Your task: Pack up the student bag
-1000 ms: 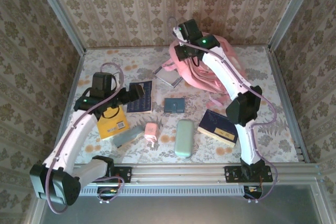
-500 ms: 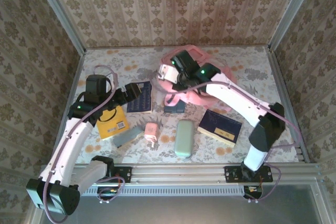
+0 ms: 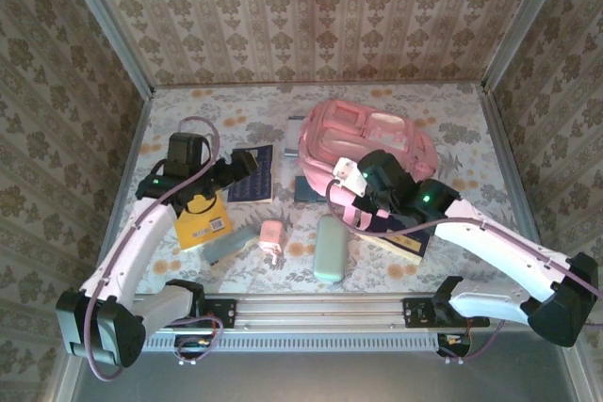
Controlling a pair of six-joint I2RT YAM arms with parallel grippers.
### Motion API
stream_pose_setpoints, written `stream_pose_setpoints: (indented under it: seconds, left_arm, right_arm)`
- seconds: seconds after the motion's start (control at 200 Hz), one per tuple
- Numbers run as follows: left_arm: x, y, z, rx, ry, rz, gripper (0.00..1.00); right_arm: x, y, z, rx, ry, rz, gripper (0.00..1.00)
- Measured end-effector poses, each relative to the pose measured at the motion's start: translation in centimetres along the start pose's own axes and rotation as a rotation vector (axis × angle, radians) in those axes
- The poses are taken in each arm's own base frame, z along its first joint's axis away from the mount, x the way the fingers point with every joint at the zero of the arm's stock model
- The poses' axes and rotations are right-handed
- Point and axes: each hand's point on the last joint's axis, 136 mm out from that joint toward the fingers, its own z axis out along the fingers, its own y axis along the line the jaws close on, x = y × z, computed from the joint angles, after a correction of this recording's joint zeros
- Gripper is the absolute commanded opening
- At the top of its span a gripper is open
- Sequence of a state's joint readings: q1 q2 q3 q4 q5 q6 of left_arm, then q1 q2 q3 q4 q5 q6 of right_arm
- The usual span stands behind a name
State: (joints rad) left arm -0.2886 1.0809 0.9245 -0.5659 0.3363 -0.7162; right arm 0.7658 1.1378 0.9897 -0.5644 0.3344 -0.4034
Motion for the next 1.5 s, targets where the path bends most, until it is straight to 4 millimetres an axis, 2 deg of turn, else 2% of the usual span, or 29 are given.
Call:
stream_pose_setpoints:
  seconds: [0.025,0.12,0.275,0.31,0.345,0.44,0.48,0.5,0.53,0.565,0.62,0.675,0.745,0.82,0.875,0.99,1.115,1.28,1.345,1.385,1.425,1.465,1.5]
  left_arm:
    - [0.1,0.0,0.2,-0.003,0.006,-0.001,0.99]
    - [0.7,-0.3,0.9,-0.009,0.032,0.004,0.99]
    - [1.1,-0.9,1.8,-0.014,0.051,0.023,1.0]
    - [1.2,-1.0,2.0,-0.014,0.056,0.027,1.0]
    - [1.3,-1.0,2.2,-0.016,0.061,0.029,1.0]
    - [1.5,-0.9,2.8,-0.031,0.075,0.028,0.99]
    - [1.5,-0.8,2.9,-0.037,0.077,0.027,1.0]
    - [1.4,-0.8,3.0,-0.04,0.075,0.027,1.0]
    - [1.3,-0.8,3.0,-0.043,0.072,0.027,1.0]
    - [1.1,-0.7,3.0,-0.049,0.063,0.028,1.0]
    - [0.7,-0.8,2.9,-0.056,0.049,0.03,1.0]
    - [0.3,-0.9,2.7,-0.061,0.033,0.031,1.0]
    - [-0.3,-1.2,2.5,-0.062,0.016,0.034,1.0]
    - [-0.8,-1.4,2.4,-0.066,0.002,0.036,1.0]
    - [-0.9,-1.3,2.5,-0.072,0.0,0.036,1.0]
    - [-0.9,-1.1,2.7,-0.081,0.003,0.033,1.0]
    - [-1.0,-0.9,2.8,-0.084,0.002,0.027,1.0]
    - [-1.2,-0.7,2.7,-0.088,-0.003,0.021,1.0]
    - [-1.3,-0.6,2.7,-0.09,-0.004,0.018,1.0]
    - [-1.3,-0.5,2.7,-0.092,-0.005,0.016,1.0]
    - [-1.4,-0.4,2.7,-0.093,-0.006,0.014,1.0]
    - [-1.4,-0.4,2.8,-0.093,-0.007,0.012,1.0]
    - [-1.5,-0.3,2.8,-0.094,-0.007,0.012,1.0]
  right_arm:
    - [0.5,0.0,0.2,0.012,0.017,0.024,0.07]
    - [2.6,-0.7,0.7,0.079,0.091,0.103,0.12]
    - [4.9,-2.2,-0.2,0.15,0.165,0.204,0.54]
    - [5.0,-2.3,-0.5,0.147,0.168,0.216,0.6]
    - [4.8,-2.3,-1.0,0.132,0.159,0.234,0.62]
    - [2.6,-2.3,-2.4,0.068,0.088,0.302,0.67]
    - [1.3,-2.7,-2.9,0.057,0.054,0.349,0.62]
    - [0.7,-2.9,-3.0,0.054,0.043,0.363,0.55]
    - [-0.2,-3.3,-3.0,0.051,0.034,0.397,0.4]
    - [-1.5,-3.9,-2.7,0.055,0.029,0.434,0.33]
    - [-3.2,-4.8,-1.2,0.073,0.045,0.497,0.31]
    - [-4.9,-5.5,1.0,0.092,0.073,0.568,0.35]
    - [-5.8,-5.2,5.7,0.098,0.148,0.657,0.38]
    - [-4.9,-4.5,10.2,0.11,0.248,0.74,0.48]
    - [-3.7,-4.1,12.9,0.129,0.324,0.788,0.5]
    - [-2.1,-4.1,16.3,0.188,0.434,0.853,0.47]
    - [-0.5,-4.7,18.0,0.221,0.484,0.914,0.38]
    - [1.3,-5.1,19.6,0.209,0.526,0.983,0.36]
    - [1.8,-5.0,20.1,0.191,0.538,0.995,0.32]
    - [2.0,-4.8,20.5,0.176,0.546,0.994,0.23]
    - [2.2,-4.6,20.9,0.162,0.555,0.986,0.09]
    - [2.4,-4.4,21.2,0.153,0.562,0.984,0.0]
    - [2.5,-4.3,21.3,0.145,0.565,0.98,0.0]
